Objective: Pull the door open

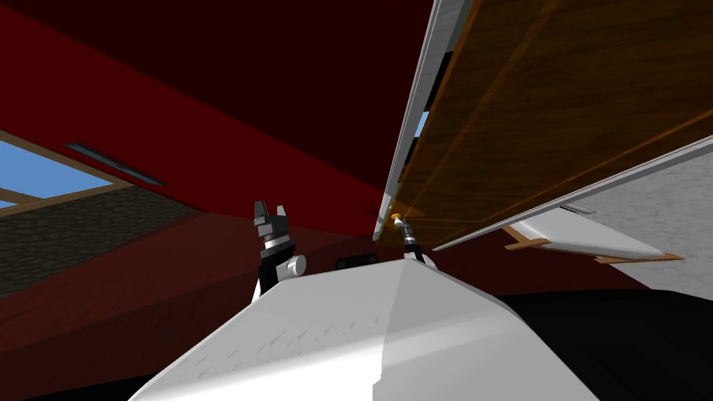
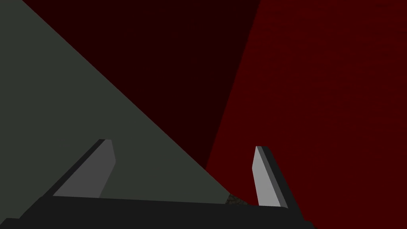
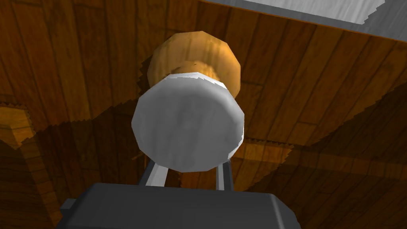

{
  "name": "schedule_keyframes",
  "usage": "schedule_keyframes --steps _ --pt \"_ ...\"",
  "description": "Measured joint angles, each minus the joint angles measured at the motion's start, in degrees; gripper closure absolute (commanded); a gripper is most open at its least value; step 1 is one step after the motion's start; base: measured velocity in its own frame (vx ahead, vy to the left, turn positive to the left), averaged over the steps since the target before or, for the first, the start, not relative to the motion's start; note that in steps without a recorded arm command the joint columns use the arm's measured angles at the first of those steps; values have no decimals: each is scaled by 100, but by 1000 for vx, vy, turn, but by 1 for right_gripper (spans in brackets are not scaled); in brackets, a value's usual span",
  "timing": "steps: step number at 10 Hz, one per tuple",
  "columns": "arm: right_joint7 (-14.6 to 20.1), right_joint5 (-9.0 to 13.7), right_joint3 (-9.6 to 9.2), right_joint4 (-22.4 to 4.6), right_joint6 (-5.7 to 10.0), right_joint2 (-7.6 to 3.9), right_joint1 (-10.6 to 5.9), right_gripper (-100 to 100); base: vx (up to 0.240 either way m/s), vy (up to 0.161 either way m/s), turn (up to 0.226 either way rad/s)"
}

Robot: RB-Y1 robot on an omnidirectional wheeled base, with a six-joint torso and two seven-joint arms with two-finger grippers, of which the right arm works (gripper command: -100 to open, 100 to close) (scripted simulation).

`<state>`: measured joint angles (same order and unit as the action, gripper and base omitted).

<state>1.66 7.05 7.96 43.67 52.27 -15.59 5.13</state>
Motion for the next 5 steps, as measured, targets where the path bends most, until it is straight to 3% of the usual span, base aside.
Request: schedule_keyframes --steps 1,5 --pt "125 48 -25 -127 42 -12 -73 100 -59 -12 60" --pt "629 328 -131 23 -90 -37 -1 100 -48 -18 67"
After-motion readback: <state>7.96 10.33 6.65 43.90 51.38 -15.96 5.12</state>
